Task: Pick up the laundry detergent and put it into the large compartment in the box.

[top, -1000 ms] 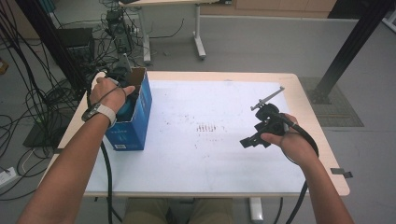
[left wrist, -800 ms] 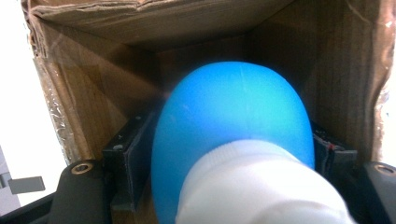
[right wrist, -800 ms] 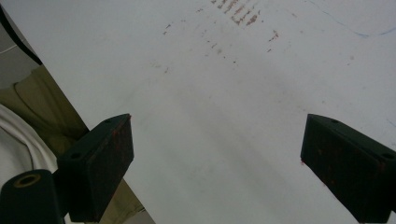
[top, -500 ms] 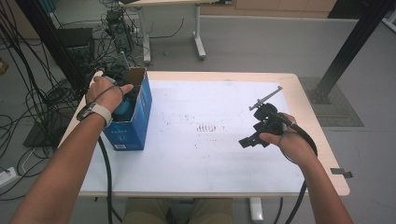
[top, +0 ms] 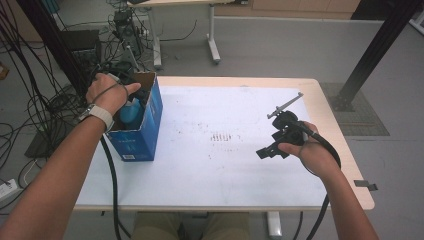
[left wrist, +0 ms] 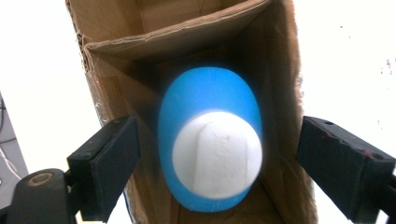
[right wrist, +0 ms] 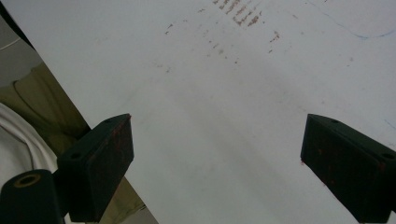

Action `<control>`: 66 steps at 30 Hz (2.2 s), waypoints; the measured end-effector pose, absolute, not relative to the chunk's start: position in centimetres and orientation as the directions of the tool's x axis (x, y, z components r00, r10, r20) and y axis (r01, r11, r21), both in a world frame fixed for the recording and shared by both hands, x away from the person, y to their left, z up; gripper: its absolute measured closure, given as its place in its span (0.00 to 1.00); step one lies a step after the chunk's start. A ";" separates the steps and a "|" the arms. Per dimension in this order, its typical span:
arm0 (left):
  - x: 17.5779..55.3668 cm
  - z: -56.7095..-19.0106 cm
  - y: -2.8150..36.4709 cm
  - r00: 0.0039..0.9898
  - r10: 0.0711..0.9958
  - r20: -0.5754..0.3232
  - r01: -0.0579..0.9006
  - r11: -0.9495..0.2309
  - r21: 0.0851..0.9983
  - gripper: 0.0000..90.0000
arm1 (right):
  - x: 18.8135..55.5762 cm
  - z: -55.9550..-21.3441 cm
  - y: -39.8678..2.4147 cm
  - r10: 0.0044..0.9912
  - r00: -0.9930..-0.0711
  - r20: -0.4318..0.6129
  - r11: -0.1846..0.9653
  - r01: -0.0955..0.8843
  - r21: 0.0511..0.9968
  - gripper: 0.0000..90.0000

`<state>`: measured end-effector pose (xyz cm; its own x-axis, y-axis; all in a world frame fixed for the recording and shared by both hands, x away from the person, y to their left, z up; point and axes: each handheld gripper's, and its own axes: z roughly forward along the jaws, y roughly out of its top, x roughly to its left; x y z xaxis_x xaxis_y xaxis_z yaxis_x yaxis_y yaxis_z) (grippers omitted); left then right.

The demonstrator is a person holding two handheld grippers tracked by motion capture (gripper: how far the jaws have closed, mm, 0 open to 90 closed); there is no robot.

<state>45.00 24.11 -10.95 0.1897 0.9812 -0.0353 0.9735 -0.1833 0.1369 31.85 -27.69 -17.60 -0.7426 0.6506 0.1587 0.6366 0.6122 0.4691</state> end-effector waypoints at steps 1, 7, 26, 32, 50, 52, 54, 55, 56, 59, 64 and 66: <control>45.1 -10.8 24.2 0.196 0.979 -0.048 0.973 -0.188 0.132 0.14 | 31.8 -17.6 -27.7 0.652 -0.742 0.160 0.610 0.638 0.470 0.10; 45.1 -8.8 23.0 0.238 0.971 -0.021 0.963 -0.233 0.138 0.11 | 31.6 -17.3 -27.9 0.654 -0.740 0.155 0.610 0.638 0.471 0.10; 43.7 0.0 21.4 0.415 0.910 -0.002 0.882 -0.401 0.249 0.06 | 31.2 -16.4 -28.8 0.674 -0.724 0.145 0.595 0.649 0.474 0.10; 43.8 0.9 20.6 0.478 0.878 -0.016 0.850 -0.457 0.262 0.06 | 31.1 -16.2 -29.2 0.681 -0.717 0.145 0.589 0.655 0.474 0.10; 44.3 2.1 17.1 0.670 0.743 0.005 0.712 -0.644 0.282 0.06 | 30.8 -15.8 -30.0 0.704 -0.694 0.151 0.567 0.677 0.469 0.10; 44.4 2.1 16.7 0.692 0.722 0.004 0.693 -0.666 0.277 0.06 | 30.8 -15.8 -30.0 0.707 -0.691 0.152 0.564 0.680 0.468 0.10; 44.5 2.1 16.3 0.705 0.709 0.005 0.680 -0.679 0.277 0.06 | 30.7 -15.7 -30.1 0.709 -0.688 0.152 0.563 0.683 0.466 0.10; 44.5 2.1 16.1 0.714 0.700 0.006 0.671 -0.688 0.277 0.06 | 30.7 -15.7 -30.1 0.711 -0.686 0.153 0.560 0.684 0.466 0.10; 44.5 2.1 16.1 0.719 0.695 0.007 0.666 -0.692 0.279 0.06 | 30.7 -15.7 -30.1 0.712 -0.685 0.153 0.559 0.686 0.467 0.10; 44.5 2.1 15.8 0.744 0.668 0.008 0.638 -0.714 0.290 0.06 | 30.7 -15.7 -30.3 0.715 -0.682 0.156 0.555 0.689 0.466 0.10; 44.5 1.6 15.0 0.793 0.608 0.015 0.578 -0.761 0.294 0.06 | 30.6 -15.9 -30.4 0.721 -0.674 0.160 0.547 0.696 0.465 0.10; 44.6 1.3 14.7 0.805 0.594 0.011 0.566 -0.772 0.290 0.06 | 30.6 -15.9 -30.5 0.723 -0.671 0.164 0.544 0.700 0.464 0.10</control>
